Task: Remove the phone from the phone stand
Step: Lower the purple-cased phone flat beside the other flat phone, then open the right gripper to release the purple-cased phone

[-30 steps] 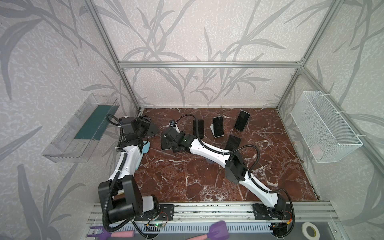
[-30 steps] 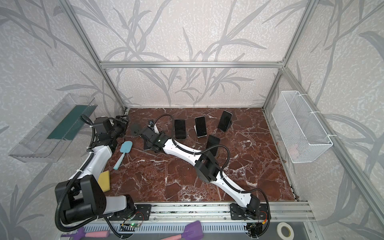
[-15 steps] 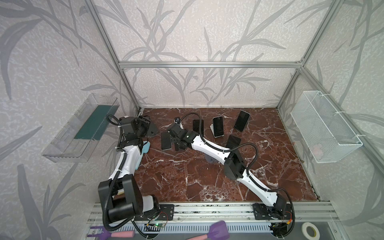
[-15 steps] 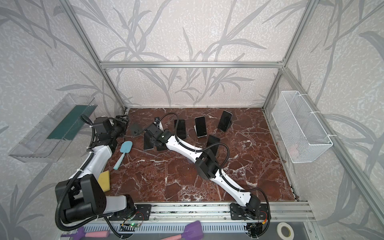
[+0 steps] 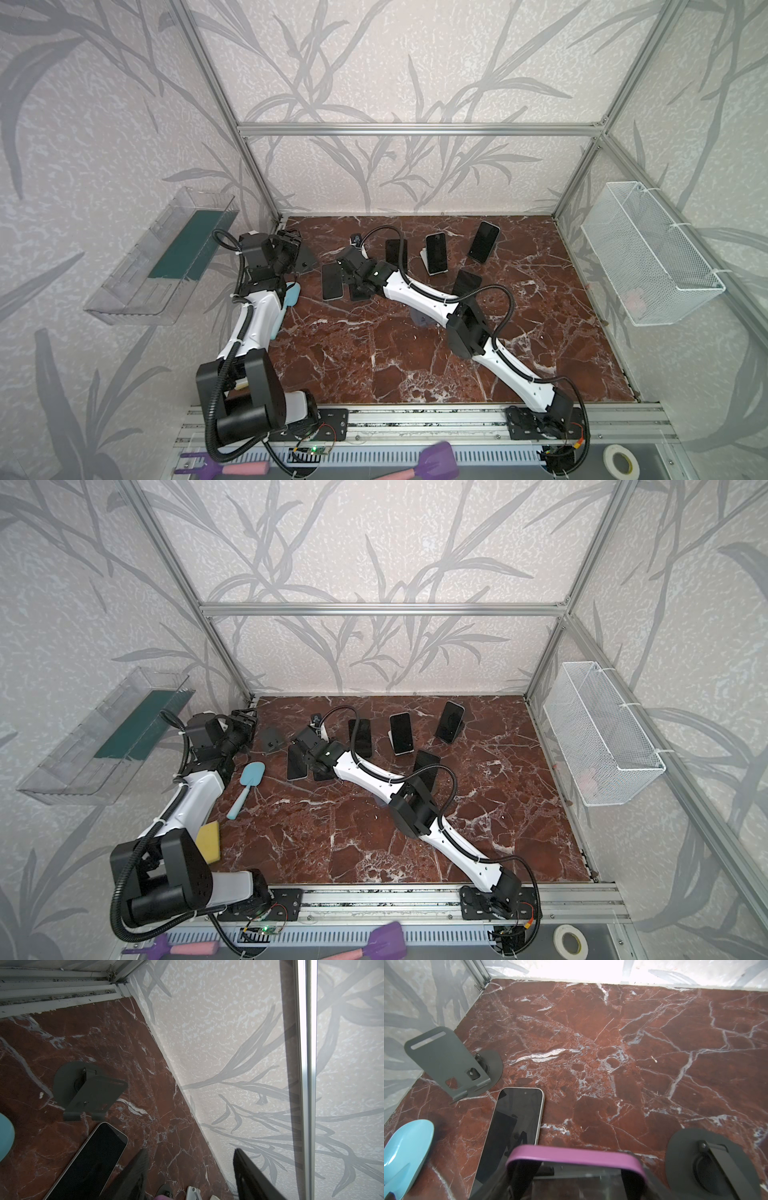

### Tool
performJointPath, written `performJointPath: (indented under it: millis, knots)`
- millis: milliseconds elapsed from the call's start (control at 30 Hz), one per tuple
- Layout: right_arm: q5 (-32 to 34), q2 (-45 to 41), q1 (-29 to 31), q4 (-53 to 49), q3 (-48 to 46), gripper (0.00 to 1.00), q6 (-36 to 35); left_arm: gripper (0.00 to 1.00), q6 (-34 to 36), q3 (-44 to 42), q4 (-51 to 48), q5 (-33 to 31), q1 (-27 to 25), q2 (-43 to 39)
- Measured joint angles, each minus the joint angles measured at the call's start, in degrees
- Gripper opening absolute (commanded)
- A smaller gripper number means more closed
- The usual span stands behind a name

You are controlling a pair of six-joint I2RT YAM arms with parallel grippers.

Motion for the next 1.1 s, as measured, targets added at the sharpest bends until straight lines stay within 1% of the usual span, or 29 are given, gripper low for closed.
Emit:
performJointPath:
  millis: [300,600,900,1100]
  knots:
    - [-3.4,0.6,0.0,1.3,-2.6,0.67,0.5,0.65,-1.0,0.0,0.3,0.9,0.0,0.0]
    - [-3.8,2.9,-0.1,1.6,-3.4,0.68,1.1,0.65,-2.6,0.0,2.2,2.2,0.0,0.1]
    - [-3.8,3.4,-0.2,2.8,-4.2,0.69,0.7,0.64,-4.0,0.0,3.0,3.8,0.0,2.4]
    - [-3.8,5.2,-0.5,4.9,-2.0,0.72,1.4,0.64,-4.0,0.0,3.4,3.9,0.0,2.4]
